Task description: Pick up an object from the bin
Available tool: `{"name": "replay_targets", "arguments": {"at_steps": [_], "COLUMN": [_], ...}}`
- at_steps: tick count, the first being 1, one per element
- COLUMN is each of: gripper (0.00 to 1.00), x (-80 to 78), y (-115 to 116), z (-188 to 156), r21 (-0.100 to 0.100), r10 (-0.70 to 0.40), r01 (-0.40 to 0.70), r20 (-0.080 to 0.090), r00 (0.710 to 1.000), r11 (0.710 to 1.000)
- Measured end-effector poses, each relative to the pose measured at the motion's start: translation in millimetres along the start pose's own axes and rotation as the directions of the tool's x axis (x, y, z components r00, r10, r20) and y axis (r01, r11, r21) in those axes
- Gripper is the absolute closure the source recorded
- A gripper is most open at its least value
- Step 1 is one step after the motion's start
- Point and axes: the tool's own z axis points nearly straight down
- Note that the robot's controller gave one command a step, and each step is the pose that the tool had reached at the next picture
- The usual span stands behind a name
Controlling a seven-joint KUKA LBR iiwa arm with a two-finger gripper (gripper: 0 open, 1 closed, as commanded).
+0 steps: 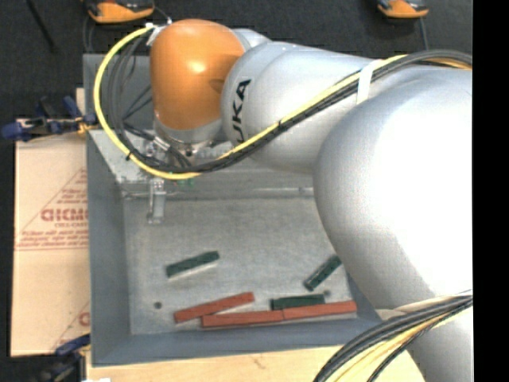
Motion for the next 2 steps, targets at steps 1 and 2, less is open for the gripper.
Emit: {"name": "replay_targets", "arguments": {"at_steps": [1,2], "gripper": [0.00,0.00], "x": [52.5,119.9], "y": [-10.0,-71.0], "z": [51.6,101.6], "r21": [0.001,0.003], "r10": [-0.022,-0.185], "r01": [0.022,0.185], "r20": [-0.001,0.002], "r00": [1.000,0.983], "r11": [1.000,0.983]}}
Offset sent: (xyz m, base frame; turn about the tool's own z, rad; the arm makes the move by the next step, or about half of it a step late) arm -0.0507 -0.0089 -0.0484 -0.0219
